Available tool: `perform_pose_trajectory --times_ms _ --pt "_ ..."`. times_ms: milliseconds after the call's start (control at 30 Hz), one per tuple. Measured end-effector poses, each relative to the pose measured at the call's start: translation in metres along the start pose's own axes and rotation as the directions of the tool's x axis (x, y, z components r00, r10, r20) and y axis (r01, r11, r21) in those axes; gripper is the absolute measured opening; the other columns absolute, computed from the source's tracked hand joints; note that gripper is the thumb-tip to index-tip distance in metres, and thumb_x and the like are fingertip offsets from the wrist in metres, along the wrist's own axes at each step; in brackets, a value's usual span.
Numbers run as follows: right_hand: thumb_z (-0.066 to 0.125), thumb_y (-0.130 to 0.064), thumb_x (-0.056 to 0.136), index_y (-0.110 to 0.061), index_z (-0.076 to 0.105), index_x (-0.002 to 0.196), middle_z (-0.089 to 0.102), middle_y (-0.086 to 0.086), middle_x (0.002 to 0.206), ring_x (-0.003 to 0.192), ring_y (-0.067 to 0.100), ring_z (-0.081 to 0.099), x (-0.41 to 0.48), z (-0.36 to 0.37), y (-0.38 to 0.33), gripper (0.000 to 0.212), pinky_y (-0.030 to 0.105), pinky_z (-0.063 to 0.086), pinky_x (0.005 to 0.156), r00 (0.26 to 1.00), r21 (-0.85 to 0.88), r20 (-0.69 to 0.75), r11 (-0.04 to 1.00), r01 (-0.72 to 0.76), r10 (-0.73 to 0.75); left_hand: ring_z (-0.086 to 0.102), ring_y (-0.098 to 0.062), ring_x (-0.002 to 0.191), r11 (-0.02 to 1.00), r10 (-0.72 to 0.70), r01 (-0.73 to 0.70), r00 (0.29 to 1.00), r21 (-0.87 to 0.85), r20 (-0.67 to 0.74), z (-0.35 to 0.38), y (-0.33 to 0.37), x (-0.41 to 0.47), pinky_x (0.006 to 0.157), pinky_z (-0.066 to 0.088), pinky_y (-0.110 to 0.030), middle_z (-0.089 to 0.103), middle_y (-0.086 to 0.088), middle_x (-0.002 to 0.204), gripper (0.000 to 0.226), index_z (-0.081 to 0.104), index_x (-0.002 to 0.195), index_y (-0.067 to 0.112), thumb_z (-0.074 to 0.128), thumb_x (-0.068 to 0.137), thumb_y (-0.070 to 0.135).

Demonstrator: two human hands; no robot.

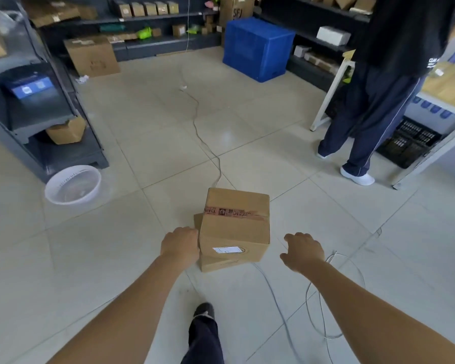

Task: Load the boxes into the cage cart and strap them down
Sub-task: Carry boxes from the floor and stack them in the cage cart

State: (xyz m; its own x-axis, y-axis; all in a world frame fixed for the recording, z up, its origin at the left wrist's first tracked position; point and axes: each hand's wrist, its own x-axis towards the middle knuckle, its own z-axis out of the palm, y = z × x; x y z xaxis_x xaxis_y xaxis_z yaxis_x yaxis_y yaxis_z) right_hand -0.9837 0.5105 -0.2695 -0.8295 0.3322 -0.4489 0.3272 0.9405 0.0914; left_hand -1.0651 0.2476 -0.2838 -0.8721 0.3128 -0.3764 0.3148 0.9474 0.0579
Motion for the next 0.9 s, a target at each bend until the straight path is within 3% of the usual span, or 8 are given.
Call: perform_pose_trajectory --times_ms 600,800,900 --pt "0.056 -0.036 0.093 -0.019 0.049 0.137 0.055 0.004 0.132 0.127 0.024 0.047 0.249 0.074 0.015 0.047 0.035 0.043 0.097 0.934 0.224 0.31 0.942 -0.251 0.176 0.059 -0.025 0.089 0.984 -0.062 0.109 0.952 -0.144 0.299 0.088 0.007 0.266 0.071 0.05 -0.031 0.058 -0.006 0.097 0.021 0.057 0.106 0.008 0.05 0.091 0.022" --pt "0.054 -0.04 0.094 -0.017 0.042 0.145 0.053 0.006 0.14 0.13 0.026 0.047 0.308 0.143 0.019 0.057 0.036 0.043 0.1 0.887 0.322 0.41 0.877 -0.358 0.212 0.057 -0.03 0.107 0.922 -0.187 0.28 0.927 -0.269 0.326 0.164 0.006 0.321 0.085 0.052 -0.043 0.057 -0.011 0.119 0.052 0.042 0.131 0.009 0.061 0.088 0.03" --pt "0.048 -0.047 0.097 -0.015 0.032 0.15 0.048 0.006 0.147 0.133 0.028 0.045 0.332 0.172 0.017 0.064 0.037 0.041 0.102 0.867 0.416 0.446 0.807 -0.42 0.221 0.057 -0.034 0.11 0.802 -0.276 0.423 0.889 -0.422 0.366 0.194 0.007 0.34 0.085 0.051 -0.044 0.055 -0.014 0.124 0.061 0.035 0.133 0.007 0.063 0.088 0.037"
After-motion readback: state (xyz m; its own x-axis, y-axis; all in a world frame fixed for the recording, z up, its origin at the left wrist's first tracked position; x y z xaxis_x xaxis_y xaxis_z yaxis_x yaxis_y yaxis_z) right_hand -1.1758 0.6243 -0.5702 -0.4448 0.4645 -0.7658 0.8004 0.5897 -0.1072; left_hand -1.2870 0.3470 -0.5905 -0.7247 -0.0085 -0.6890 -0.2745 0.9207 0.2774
